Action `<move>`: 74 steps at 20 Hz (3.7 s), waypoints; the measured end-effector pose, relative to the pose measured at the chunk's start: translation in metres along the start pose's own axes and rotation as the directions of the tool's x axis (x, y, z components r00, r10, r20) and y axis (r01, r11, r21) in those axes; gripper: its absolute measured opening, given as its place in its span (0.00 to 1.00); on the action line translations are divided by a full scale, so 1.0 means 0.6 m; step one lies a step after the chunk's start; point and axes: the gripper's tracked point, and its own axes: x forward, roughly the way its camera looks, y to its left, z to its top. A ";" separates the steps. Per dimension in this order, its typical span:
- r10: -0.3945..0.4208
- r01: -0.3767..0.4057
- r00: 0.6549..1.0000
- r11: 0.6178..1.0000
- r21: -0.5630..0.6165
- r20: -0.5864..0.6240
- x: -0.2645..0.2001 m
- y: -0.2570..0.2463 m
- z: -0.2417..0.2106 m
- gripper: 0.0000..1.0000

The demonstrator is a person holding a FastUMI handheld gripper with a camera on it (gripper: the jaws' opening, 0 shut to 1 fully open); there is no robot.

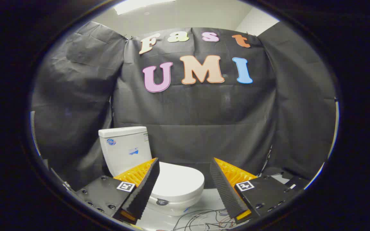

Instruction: Open the toilet lid.

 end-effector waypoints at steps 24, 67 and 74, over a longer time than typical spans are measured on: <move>0.010 -0.014 0.990 1.000 0.027 0.138 0.146 0.145 0.043 0.98; -0.460 0.441 0.822 0.143 0.886 -0.335 0.140 0.136 -0.477 0.55; -0.467 0.465 0.819 0.199 0.862 -0.334 0.114 0.143 -0.479 0.55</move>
